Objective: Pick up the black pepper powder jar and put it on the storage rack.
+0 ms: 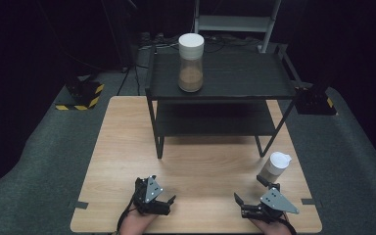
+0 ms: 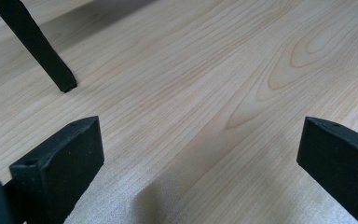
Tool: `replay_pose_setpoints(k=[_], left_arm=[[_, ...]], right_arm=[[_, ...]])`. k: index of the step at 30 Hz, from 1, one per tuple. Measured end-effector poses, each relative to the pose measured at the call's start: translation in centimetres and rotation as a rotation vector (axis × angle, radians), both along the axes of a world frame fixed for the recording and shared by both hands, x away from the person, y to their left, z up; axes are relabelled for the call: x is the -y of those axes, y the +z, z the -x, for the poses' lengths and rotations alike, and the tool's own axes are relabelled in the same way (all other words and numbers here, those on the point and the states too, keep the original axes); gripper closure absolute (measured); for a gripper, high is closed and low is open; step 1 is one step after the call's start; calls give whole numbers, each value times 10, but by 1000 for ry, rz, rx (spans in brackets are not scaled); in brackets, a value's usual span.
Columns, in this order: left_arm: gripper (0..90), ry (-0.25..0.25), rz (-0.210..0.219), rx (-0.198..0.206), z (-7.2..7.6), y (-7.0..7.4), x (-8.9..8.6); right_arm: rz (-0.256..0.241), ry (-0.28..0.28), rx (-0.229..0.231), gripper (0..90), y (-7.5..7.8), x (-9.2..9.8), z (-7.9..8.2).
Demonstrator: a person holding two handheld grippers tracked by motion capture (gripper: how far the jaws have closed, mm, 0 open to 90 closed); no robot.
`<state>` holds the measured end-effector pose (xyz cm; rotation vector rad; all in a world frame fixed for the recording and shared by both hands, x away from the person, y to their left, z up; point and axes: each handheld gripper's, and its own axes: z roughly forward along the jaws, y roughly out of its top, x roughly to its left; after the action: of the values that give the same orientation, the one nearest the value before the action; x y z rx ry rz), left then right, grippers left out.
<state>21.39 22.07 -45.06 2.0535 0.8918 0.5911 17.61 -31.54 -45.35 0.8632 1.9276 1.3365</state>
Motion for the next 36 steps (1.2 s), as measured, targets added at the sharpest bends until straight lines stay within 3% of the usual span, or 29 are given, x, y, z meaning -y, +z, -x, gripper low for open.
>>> replay_pose_setpoints(k=[10, 24, 36], left_arm=[[9, -2, 3, 1, 0, 0, -1], [9, -11, 7, -1, -1, 0, -2], [9, -15, 8, -6, -2, 0, -3]], right_arm=[[-40, -72, 38, 1, 6, 12, 9], [-87, -194, 37, 0, 8, 30, 13], [-81, -267, -6, 0, 6, 37, 6]])
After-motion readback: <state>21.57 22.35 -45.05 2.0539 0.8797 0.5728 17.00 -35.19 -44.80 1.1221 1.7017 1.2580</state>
